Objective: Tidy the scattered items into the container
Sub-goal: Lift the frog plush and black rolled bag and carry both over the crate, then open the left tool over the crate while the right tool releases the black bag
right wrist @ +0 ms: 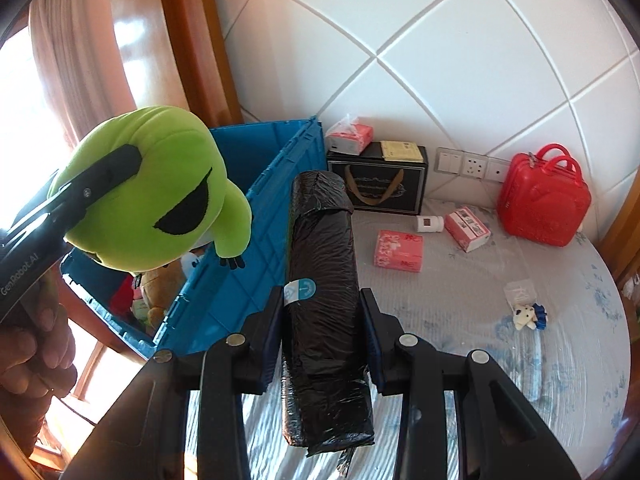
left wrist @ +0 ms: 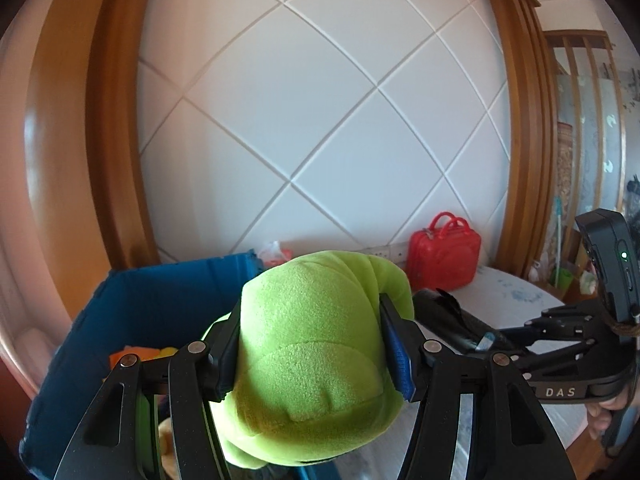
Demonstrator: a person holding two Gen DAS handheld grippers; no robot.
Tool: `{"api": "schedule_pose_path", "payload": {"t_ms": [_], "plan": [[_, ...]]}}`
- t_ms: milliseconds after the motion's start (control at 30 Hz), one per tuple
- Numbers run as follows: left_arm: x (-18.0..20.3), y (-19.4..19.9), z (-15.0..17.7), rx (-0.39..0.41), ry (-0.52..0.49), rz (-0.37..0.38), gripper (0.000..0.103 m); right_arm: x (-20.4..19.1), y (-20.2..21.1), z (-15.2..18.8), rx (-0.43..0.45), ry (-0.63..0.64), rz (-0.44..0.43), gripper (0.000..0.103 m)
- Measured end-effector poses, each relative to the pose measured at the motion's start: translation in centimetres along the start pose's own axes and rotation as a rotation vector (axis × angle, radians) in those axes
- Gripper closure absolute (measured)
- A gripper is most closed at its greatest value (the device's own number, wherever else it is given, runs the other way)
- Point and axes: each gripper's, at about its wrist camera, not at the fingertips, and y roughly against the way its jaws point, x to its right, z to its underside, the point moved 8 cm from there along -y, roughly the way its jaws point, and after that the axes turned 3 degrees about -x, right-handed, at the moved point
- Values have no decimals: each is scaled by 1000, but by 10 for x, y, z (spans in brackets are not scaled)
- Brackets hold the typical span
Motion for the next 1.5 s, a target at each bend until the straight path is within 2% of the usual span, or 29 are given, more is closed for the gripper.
{"api": "schedule_pose_path", "payload": {"t_ms": [200, 400, 467, 500, 533, 567, 767, 1000, 1067, 1100, 1133, 1167, 1200, 1367, 1400, 1433, 1467, 1500], "plan": [[-48, 13, 5, -23, 48, -127, 44, -46, -13, -15, 13, 93, -108, 68], [-94, 20, -4, -3, 85, -169, 44, -91, -23, -28, 19, 154, -143, 68], [-108, 17, -11, 13, 74, -175, 49, -107, -27, -34, 23, 165, -138, 68], [-117, 16, -16, 22, 70, -176, 65, -114, -31, -37, 23, 164, -134, 68], [-126, 14, -20, 27, 65, -174, 82, -121, -34, -41, 23, 161, -130, 68], [-136, 11, -25, 29, 63, -173, 84, -129, -38, -43, 23, 158, -124, 68], [-191, -22, -27, -20, 14, -109, 84, -167, -72, -59, -4, 82, -61, 68], [-239, -41, -7, -45, -5, -23, 84, -191, -109, -70, -47, 25, 27, 68], [-250, -43, -2, -56, -13, -12, 79, -200, -119, -75, -60, 14, 36, 68], [-256, -43, -1, -53, -12, -11, 64, -202, -123, -77, -61, 5, 35, 68], [-262, -41, 0, -44, -8, -5, 37, -205, -126, -80, -60, -2, 38, 68], [-269, -39, -1, -33, -3, -9, 26, -209, -128, -85, -55, -1, 46, 68], [-276, -37, -2, -20, 3, -10, 20, -211, -130, -89, -52, 0, 54, 68], [-300, -38, -1, -28, 5, -29, 19, -216, -138, -110, -39, -2, 85, 67], [-304, -38, 0, -29, 5, -29, 19, -216, -137, -114, -25, 0, 102, 56], [-306, -38, 2, -30, 6, -29, 19, -214, -137, -118, -10, 1, 121, 38], [-309, -38, 4, -33, 6, -30, 19, -213, -136, -121, 3, -2, 131, 27], [-311, -37, 6, -34, 7, -30, 19, -212, -135, -123, 10, -8, 133, 9]]}}
